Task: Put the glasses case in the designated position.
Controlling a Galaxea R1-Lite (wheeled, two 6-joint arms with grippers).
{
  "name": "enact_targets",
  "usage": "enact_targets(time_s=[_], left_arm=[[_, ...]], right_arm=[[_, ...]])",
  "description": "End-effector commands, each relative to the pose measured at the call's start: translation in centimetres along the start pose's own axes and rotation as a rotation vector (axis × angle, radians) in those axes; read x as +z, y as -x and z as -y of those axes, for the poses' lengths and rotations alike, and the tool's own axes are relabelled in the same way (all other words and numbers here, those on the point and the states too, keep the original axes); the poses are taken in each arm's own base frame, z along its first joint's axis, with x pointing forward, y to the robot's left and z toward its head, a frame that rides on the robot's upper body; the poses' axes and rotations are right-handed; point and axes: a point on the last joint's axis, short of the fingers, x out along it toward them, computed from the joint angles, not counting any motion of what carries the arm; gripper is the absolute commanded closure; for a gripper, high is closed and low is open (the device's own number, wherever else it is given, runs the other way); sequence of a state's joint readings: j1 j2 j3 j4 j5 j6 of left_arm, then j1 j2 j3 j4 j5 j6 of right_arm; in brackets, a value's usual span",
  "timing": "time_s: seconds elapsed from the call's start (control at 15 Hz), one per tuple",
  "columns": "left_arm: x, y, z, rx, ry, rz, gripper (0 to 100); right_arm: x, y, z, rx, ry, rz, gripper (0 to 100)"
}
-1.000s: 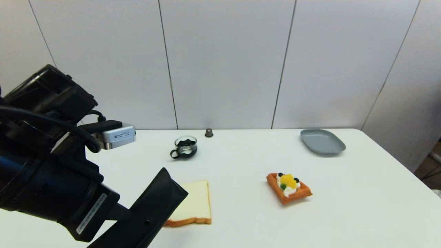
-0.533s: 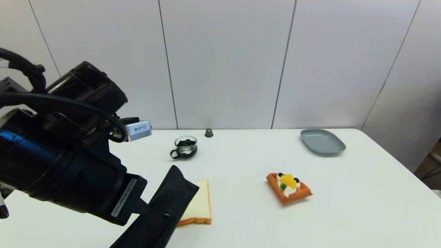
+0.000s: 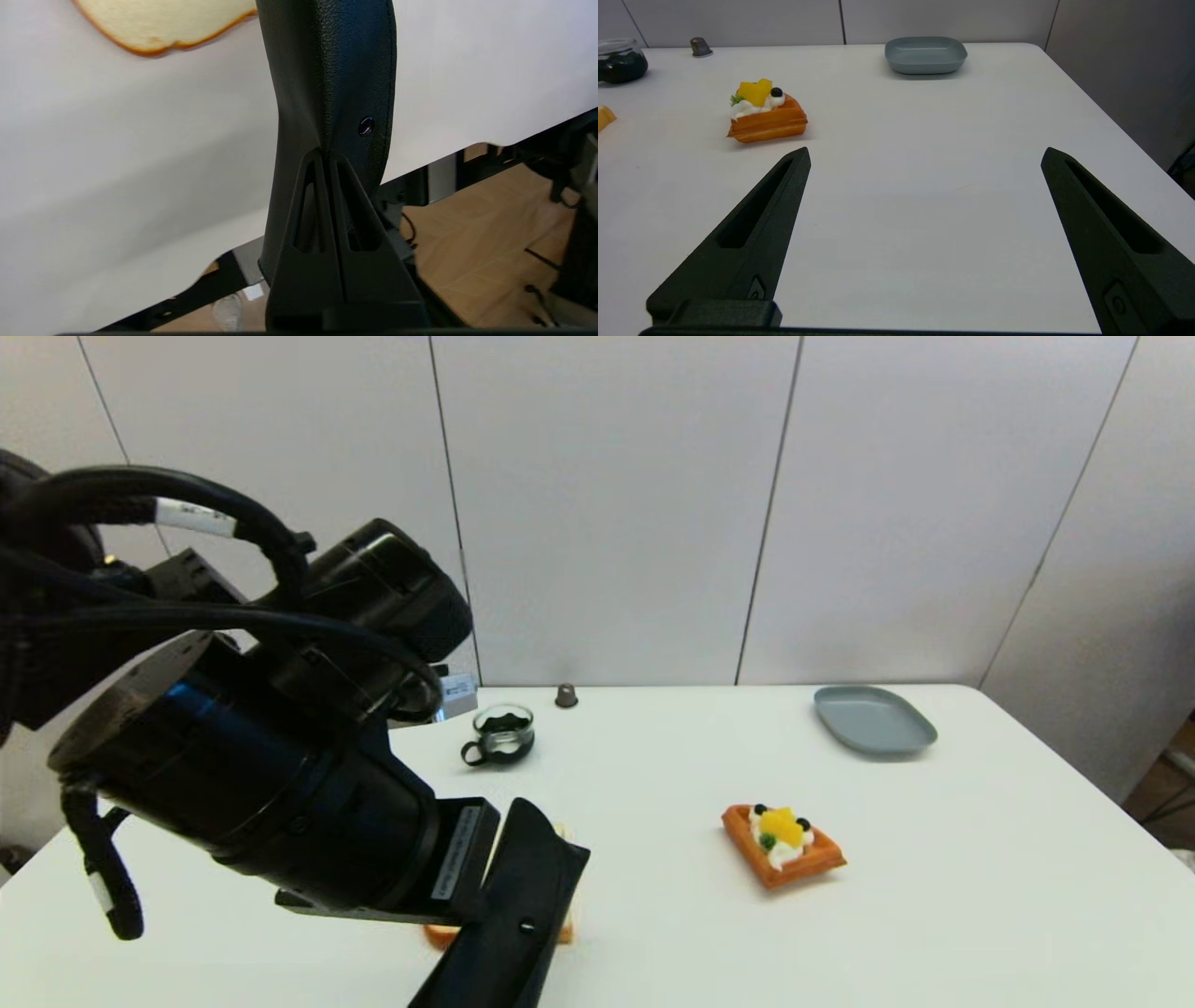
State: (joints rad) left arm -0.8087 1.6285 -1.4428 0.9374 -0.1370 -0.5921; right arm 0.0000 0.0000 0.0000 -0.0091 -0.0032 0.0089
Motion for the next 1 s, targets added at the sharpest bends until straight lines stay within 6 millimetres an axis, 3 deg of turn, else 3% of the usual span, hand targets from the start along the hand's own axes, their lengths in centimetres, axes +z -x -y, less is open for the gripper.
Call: enact_targets(time_s=[0.07,0.6,1.0], left_arm=[[0.8,-1.3,1.8,-0.016,0.041,-0.028,100],[2.0,-2.5,3.1,-0.087,0.115,0.051,100],[2.4,-4.8,3.2,-0.127,0.171,0.091,100]], right_arm=[[0.0,0.0,0.0,0.0,0.003,-0.001,0],[0.0,0.0,0.0,0.0,0.003,-0.001,0],[0.0,0.0,0.0,0.0,0.0,-0.001,0]])
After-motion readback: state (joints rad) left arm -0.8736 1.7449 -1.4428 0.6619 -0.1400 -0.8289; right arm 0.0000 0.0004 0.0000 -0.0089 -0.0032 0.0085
